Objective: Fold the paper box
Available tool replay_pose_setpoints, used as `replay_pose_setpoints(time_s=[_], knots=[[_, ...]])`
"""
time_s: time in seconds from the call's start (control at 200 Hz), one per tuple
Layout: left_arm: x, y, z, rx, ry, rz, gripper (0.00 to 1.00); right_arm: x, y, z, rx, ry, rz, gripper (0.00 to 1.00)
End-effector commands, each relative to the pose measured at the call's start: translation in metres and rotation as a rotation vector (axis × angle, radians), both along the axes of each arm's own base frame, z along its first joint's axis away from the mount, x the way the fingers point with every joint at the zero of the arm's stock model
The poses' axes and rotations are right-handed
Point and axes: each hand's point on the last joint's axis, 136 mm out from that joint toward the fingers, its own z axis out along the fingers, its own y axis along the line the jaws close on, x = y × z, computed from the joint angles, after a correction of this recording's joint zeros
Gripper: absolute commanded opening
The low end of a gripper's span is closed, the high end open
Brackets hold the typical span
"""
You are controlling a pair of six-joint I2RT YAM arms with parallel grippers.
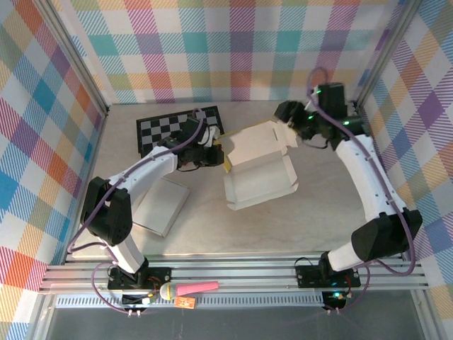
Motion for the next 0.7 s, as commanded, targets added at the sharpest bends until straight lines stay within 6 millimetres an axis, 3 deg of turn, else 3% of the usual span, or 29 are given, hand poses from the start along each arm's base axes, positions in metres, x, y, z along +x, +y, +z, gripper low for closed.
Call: replay_pose_setpoints(time_s=[0.0, 0.145, 0.21, 0.325, 0.49, 0.695], knots=[[0.006, -0.014, 0.017, -0.17, 0.043, -0.081, 0.0, 0.001, -0.006, 0.05, 0.091, -0.202, 0.211, 0.63], [0.012, -0.019, 0.025, -0.289, 0.102, -0.132, 0.0, 0.036, -0.054, 0.032, 0.244, -0.188, 0.119, 0.53], [0.014, -0.019, 0.025, -0.319, 0.135, -0.137, 0.0, 0.05, -0.061, 0.025, 0.374, -0.197, 0.177, 0.51], [0.018, -0.018, 0.022, -0.365, 0.182, -0.137, 0.0, 0.06, -0.051, 0.01, 0.438, -0.179, 0.324, 0.5], [0.021, -0.016, 0.015, -0.373, 0.213, -0.129, 0.0, 0.069, -0.044, -0.019, 0.461, -0.116, 0.353, 0.49], [0.023, -0.018, 0.012, -0.378, 0.231, -0.132, 0.0, 0.052, -0.008, -0.031, 0.478, -0.077, 0.469, 0.47]])
